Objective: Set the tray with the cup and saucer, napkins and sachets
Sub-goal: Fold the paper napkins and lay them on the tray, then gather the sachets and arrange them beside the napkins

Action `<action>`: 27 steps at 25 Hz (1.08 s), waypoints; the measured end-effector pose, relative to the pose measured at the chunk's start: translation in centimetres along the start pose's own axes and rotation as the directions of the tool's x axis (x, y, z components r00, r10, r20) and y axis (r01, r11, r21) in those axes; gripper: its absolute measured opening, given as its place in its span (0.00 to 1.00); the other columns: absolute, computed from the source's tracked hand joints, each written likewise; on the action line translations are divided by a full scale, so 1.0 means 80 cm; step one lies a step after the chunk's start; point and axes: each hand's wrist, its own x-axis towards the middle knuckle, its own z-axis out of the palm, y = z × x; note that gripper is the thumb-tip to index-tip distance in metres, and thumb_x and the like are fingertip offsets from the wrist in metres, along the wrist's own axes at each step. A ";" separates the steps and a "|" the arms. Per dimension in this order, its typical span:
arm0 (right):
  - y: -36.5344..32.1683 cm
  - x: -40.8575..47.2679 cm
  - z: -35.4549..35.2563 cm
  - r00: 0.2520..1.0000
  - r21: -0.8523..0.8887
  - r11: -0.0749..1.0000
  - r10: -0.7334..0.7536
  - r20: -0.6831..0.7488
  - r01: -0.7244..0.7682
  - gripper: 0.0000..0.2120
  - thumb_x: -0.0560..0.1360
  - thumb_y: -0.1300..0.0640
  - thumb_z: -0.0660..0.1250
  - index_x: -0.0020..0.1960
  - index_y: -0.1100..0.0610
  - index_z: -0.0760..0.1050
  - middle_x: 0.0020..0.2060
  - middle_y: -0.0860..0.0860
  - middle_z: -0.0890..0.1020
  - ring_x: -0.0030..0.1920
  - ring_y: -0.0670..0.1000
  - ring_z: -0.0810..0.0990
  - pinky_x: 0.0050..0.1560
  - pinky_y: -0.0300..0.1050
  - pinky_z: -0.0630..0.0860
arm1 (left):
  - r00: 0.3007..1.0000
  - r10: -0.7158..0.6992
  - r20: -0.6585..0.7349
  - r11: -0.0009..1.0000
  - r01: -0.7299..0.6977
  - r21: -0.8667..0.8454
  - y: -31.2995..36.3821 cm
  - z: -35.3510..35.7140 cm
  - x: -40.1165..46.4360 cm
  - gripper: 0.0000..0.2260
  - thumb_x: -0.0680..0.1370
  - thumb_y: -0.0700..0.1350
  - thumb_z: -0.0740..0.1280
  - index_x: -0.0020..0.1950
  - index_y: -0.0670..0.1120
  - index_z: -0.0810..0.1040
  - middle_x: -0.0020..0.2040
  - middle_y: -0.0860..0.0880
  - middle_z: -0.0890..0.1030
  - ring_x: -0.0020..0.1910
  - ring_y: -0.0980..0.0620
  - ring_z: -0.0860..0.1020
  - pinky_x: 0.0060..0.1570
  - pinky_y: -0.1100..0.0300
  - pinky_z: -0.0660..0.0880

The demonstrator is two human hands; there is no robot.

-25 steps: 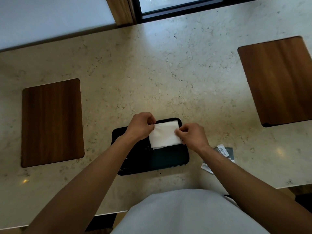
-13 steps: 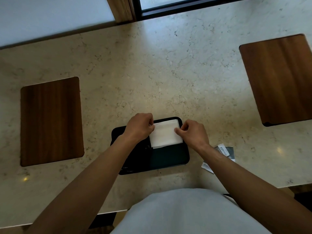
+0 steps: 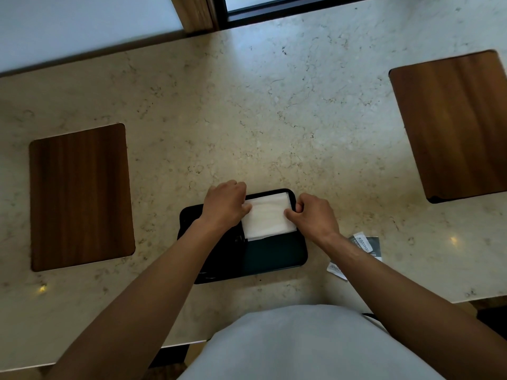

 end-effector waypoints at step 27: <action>0.185 -0.095 -0.032 0.966 -0.055 0.992 0.101 -0.239 -0.118 0.23 0.74 0.46 0.74 0.63 0.55 0.72 0.59 0.55 0.71 0.46 0.55 0.80 0.45 0.47 0.78 | 0.969 0.079 0.232 0.847 0.058 -0.529 0.189 0.073 -0.100 0.05 0.79 0.47 0.68 0.48 0.47 0.81 0.44 0.50 0.82 0.43 0.51 0.81 0.43 0.57 0.79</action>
